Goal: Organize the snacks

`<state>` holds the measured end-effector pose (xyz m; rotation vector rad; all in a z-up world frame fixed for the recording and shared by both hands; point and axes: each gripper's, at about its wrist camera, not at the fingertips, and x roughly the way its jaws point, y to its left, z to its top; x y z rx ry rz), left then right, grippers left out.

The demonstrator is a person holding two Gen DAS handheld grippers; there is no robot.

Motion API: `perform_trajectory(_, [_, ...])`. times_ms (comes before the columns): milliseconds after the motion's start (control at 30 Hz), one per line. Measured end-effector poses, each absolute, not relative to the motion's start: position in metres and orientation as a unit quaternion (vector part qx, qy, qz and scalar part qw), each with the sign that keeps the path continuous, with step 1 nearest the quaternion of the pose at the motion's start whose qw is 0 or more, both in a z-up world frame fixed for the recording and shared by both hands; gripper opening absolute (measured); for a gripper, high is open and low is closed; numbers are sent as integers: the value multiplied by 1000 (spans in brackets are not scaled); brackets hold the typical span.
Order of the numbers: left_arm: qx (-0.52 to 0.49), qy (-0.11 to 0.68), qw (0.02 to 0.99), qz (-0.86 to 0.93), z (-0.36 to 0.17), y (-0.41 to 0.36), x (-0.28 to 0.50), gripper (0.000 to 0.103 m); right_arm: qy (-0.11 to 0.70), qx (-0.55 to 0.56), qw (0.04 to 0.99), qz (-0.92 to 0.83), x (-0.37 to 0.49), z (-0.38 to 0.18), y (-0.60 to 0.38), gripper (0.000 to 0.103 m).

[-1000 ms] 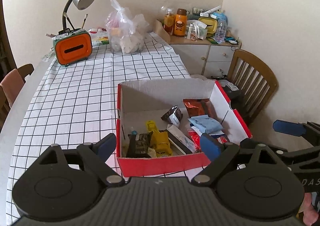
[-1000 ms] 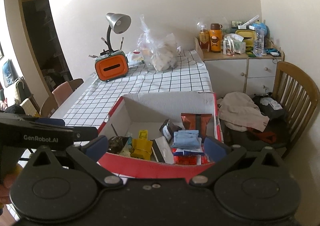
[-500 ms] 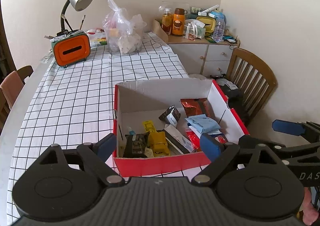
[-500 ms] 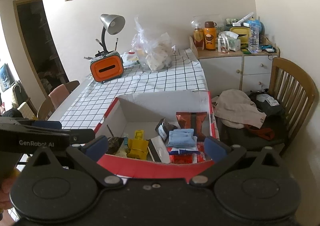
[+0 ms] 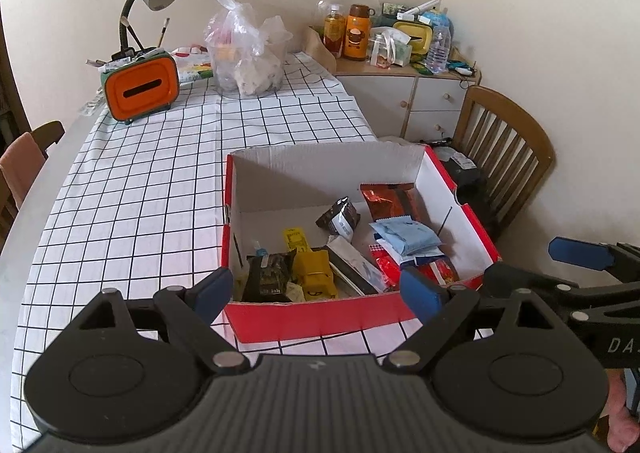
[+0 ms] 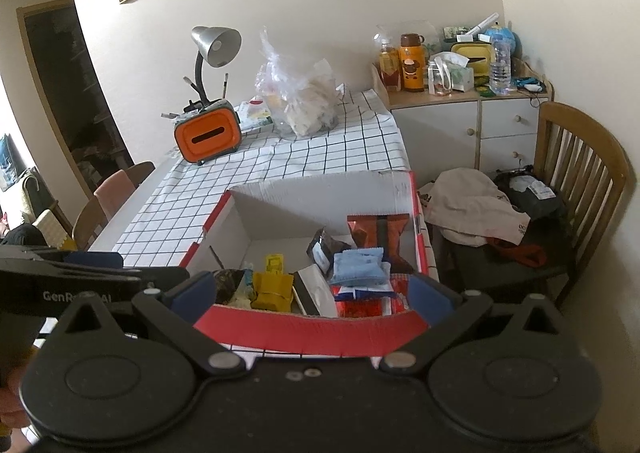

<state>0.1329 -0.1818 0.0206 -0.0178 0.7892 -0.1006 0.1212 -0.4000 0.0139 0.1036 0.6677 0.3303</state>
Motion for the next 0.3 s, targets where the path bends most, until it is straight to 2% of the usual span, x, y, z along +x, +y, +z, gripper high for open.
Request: perform_trajectory(300, [-4, 387, 921, -49, 19, -184, 131, 91, 334, 48, 927, 162, 118, 9, -399, 103])
